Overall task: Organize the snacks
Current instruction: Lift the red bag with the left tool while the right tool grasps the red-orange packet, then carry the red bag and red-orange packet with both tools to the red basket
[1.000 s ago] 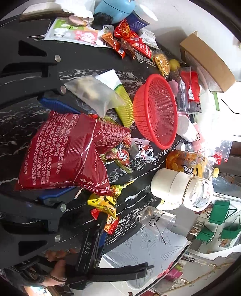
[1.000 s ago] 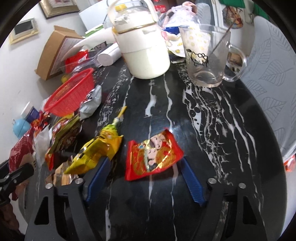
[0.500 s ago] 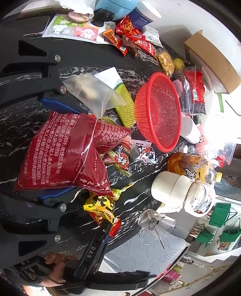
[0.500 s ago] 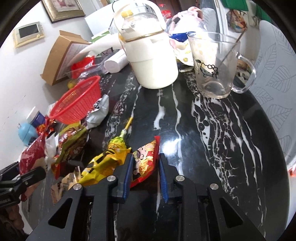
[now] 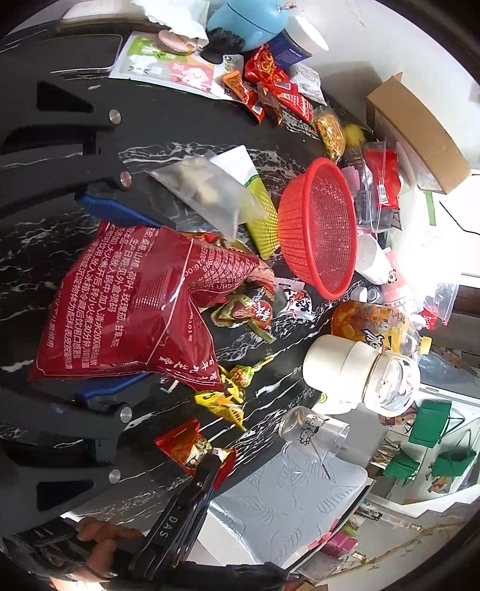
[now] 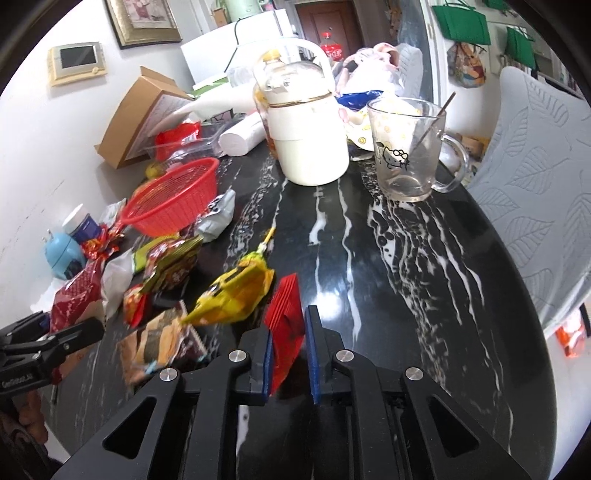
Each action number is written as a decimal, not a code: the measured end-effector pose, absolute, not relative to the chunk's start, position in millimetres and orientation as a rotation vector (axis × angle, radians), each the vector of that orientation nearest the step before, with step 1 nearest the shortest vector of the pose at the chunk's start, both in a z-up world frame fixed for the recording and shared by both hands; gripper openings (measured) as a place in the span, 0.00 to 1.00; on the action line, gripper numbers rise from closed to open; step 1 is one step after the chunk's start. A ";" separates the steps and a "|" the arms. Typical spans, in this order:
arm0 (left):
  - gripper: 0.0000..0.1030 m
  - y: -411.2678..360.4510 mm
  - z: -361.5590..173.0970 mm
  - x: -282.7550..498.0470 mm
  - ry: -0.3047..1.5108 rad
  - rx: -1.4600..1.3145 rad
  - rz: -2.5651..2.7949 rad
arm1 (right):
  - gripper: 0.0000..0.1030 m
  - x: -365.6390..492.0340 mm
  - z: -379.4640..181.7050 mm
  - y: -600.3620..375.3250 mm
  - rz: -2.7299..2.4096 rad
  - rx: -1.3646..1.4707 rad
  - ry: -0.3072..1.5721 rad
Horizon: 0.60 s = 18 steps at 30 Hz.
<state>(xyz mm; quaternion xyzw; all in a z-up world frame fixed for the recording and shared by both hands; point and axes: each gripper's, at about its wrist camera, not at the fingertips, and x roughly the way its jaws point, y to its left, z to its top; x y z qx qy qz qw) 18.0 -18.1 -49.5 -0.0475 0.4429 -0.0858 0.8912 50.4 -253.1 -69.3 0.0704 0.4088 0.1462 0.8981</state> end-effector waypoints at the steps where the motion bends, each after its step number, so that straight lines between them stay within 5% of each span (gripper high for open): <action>1: 0.64 -17.4 -49.2 15.2 0.917 -0.100 -0.179 | 0.14 45.6 -67.7 -252.6 0.305 0.143 0.843; 18: 0.64 0.7 -15.0 -10.8 0.792 -0.094 -0.144 | 0.14 10.1 -24.7 -217.1 0.453 0.085 0.759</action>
